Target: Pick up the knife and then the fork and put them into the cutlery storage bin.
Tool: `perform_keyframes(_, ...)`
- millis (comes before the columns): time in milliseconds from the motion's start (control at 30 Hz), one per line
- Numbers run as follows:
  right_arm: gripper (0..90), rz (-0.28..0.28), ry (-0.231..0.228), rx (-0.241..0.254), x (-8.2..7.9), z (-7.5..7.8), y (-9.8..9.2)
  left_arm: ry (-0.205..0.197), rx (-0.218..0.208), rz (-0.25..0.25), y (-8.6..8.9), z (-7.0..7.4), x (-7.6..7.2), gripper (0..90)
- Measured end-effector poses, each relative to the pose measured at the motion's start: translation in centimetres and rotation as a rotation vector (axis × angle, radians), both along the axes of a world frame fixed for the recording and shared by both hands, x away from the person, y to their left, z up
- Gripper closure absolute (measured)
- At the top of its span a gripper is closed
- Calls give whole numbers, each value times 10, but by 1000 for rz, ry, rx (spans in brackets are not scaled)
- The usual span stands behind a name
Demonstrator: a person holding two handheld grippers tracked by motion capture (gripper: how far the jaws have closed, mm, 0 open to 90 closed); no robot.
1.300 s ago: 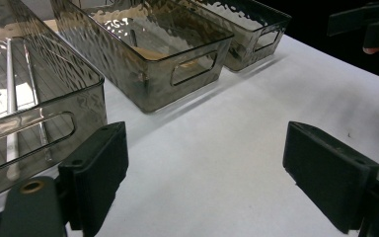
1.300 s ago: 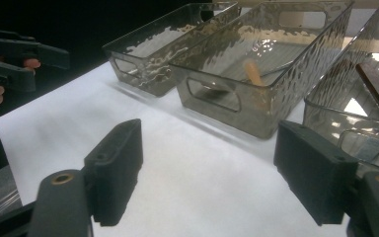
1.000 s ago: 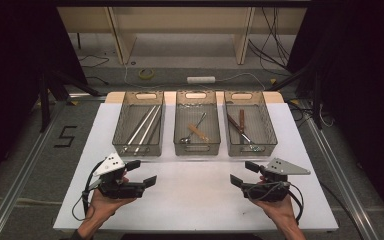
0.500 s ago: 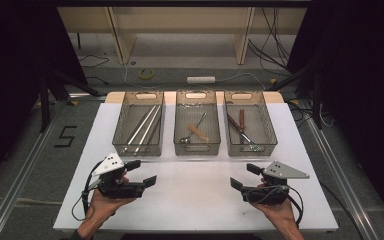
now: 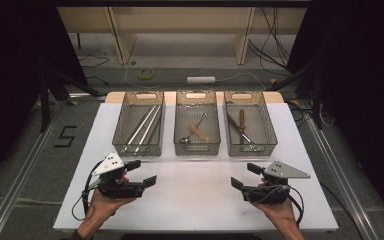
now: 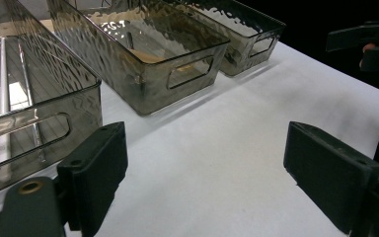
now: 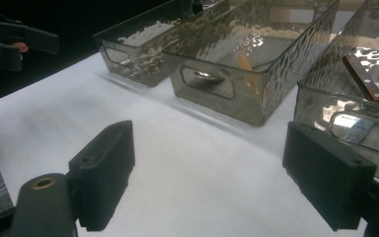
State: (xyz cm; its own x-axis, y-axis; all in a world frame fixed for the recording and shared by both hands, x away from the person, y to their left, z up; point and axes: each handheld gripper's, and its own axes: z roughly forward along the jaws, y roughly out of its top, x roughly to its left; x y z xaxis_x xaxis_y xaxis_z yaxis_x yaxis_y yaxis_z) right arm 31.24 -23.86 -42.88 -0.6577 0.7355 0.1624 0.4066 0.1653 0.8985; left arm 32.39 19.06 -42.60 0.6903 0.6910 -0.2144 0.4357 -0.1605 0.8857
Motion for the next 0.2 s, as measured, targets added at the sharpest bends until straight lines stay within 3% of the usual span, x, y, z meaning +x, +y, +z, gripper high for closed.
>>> perform_keyframes(200,212,-2,-1,-4,0,0,0,0,1,0,0,0,0,164)
